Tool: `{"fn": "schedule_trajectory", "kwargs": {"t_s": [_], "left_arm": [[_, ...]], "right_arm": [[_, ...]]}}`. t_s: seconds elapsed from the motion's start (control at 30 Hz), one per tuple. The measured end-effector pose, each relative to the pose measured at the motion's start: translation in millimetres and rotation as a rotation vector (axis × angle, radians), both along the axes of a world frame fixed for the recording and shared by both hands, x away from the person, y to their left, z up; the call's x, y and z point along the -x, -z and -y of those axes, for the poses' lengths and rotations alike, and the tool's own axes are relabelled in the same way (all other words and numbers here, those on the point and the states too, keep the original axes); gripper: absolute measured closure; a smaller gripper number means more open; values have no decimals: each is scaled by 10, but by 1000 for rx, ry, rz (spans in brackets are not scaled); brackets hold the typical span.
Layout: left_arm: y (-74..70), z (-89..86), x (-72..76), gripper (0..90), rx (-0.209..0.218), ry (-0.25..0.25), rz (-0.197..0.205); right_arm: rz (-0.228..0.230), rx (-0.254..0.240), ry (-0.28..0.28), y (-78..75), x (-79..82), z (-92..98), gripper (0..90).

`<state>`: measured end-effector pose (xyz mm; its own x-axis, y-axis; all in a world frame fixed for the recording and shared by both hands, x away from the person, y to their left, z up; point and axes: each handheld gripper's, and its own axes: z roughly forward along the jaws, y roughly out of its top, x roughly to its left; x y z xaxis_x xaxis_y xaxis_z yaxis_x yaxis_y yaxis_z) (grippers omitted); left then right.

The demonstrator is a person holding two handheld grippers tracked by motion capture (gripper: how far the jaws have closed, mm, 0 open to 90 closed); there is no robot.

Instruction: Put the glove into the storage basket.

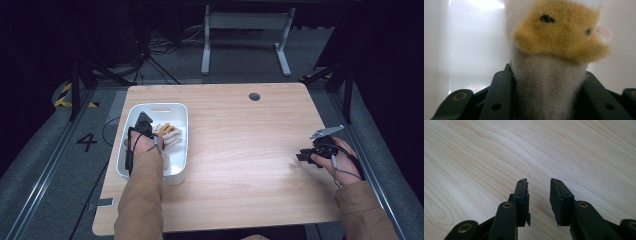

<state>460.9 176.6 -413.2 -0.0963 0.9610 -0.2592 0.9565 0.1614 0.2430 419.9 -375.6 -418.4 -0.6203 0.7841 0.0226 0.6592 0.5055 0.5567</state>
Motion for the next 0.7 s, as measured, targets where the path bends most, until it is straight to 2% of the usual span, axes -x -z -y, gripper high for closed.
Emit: {"fn": "schedule_trajectory", "kwargs": {"t_s": [0.03, 0.23, 0.27, 0.37, 0.4, 0.43, 0.57, 0.7], "left_arm": [[-9, 10, -1, 645, -25, 6, -8], [10, 34, -10, 592, -36, 24, -40], [16, 47, -13, 554, -39, 31, -47], [15, 113, -3, 308, -74, 27, -65], [1, 132, 0, 247, -89, 27, -75], [-28, 176, 16, 219, -111, 38, -65], [-55, 264, 55, 226, -110, 55, -62], [-37, 265, 78, 228, -125, 69, -76]], "right_arm": [[-1, 0, 0, 4, -2, 0, 686], [-1, 0, 1, 14, -7, 9, 685], [1, -1, 1, 12, -6, 12, 684], [-1, -5, 6, 10, -6, 19, 682], [-1, -4, 6, 13, -8, 20, 682], [-4, -4, 6, 15, -9, 19, 681], [6, -5, -19, 9, -3, -2, 672], [15, -9, -32, -18, 9, -23, 660]]}}
